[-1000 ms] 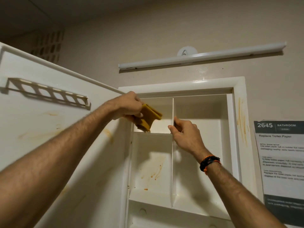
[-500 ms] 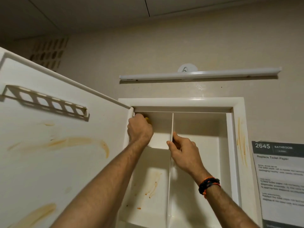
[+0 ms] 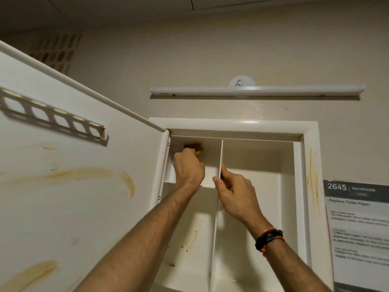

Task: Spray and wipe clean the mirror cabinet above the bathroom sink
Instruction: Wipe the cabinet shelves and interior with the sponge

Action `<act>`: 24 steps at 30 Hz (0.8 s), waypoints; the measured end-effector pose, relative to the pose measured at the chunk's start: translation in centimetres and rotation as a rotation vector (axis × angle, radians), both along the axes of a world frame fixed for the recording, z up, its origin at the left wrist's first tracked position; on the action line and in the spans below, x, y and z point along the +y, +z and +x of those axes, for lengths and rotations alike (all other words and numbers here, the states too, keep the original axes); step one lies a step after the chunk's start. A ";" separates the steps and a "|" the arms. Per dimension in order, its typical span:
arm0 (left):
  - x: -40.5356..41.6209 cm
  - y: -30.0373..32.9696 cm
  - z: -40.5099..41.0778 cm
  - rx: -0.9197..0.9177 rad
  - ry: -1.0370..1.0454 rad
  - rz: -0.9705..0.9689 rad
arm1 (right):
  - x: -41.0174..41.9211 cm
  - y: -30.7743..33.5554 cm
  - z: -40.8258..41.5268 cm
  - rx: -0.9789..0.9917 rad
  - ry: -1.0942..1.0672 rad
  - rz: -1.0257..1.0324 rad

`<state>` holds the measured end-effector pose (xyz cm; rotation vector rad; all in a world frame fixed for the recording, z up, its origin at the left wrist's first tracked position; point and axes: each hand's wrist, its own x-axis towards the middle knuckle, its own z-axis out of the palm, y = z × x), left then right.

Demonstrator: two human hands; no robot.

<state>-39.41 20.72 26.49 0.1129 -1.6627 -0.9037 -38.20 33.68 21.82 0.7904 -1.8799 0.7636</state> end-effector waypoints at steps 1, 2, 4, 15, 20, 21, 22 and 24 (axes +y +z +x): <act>0.0 -0.1 0.0 -0.016 -0.006 -0.060 | 0.0 0.0 0.0 0.004 -0.002 -0.002; 0.0 -0.2 0.1 -0.038 -0.012 -0.119 | 0.0 -0.1 0.0 0.012 -0.005 -0.007; 0.1 -0.3 0.3 -0.081 -0.025 -0.236 | -0.2 -0.2 -0.1 0.024 -0.012 -0.017; -2.1 1.9 3.2 -0.331 -0.071 -0.830 | 0.0 -0.1 0.0 0.006 -0.006 -0.002; -3.0 1.4 3.9 -0.520 -0.116 -0.996 | -0.2 0.0 0.0 -0.010 -0.019 -0.012; -3.2 1.5 3.9 -0.541 -0.100 -1.012 | -0.2 0.0 0.0 -0.012 -0.023 -0.011; -3.3 1.6 4.0 -0.564 -0.084 -1.017 | -0.2 0.0 0.0 -0.015 -0.025 -0.008; -3.5 1.9 4.1 -0.616 -0.043 -1.012 | -0.2 0.1 0.2 -0.022 -0.026 -0.001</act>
